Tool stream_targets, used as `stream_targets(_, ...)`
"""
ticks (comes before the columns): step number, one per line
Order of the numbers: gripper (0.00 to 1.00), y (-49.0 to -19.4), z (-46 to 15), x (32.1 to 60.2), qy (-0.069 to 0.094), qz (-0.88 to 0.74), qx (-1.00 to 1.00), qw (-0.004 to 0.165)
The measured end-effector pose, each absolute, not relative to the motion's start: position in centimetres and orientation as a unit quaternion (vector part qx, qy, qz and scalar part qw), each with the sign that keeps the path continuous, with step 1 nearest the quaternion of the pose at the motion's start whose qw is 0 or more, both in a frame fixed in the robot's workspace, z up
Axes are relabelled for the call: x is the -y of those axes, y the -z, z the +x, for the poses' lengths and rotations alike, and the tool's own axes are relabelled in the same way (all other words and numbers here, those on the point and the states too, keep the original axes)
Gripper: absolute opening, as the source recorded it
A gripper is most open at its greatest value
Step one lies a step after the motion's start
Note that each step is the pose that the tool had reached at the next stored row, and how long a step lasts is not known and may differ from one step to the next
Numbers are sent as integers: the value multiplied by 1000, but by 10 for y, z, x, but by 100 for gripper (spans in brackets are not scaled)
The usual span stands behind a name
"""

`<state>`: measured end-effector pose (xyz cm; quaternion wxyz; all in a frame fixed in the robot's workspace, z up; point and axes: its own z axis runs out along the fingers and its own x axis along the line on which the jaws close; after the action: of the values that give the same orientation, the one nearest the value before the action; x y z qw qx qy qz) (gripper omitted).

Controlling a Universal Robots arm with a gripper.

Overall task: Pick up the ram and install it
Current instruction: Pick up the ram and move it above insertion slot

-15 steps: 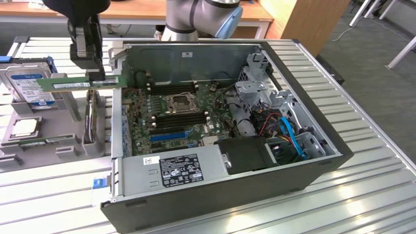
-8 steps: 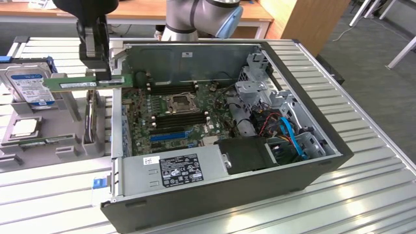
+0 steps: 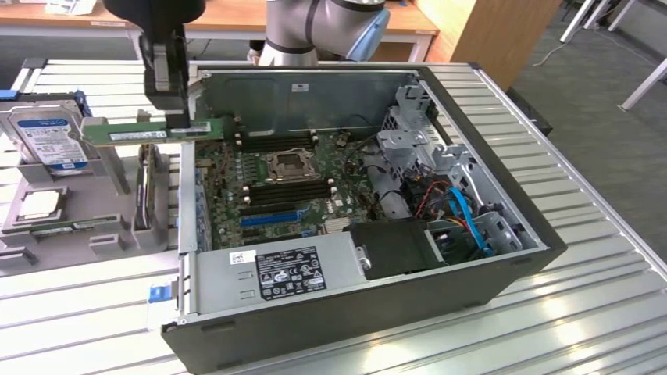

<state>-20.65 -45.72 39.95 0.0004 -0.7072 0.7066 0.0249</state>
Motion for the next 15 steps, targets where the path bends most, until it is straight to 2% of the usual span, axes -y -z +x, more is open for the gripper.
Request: stream_targets(15,12,-399,-178,457,-25,-707,-707,0)
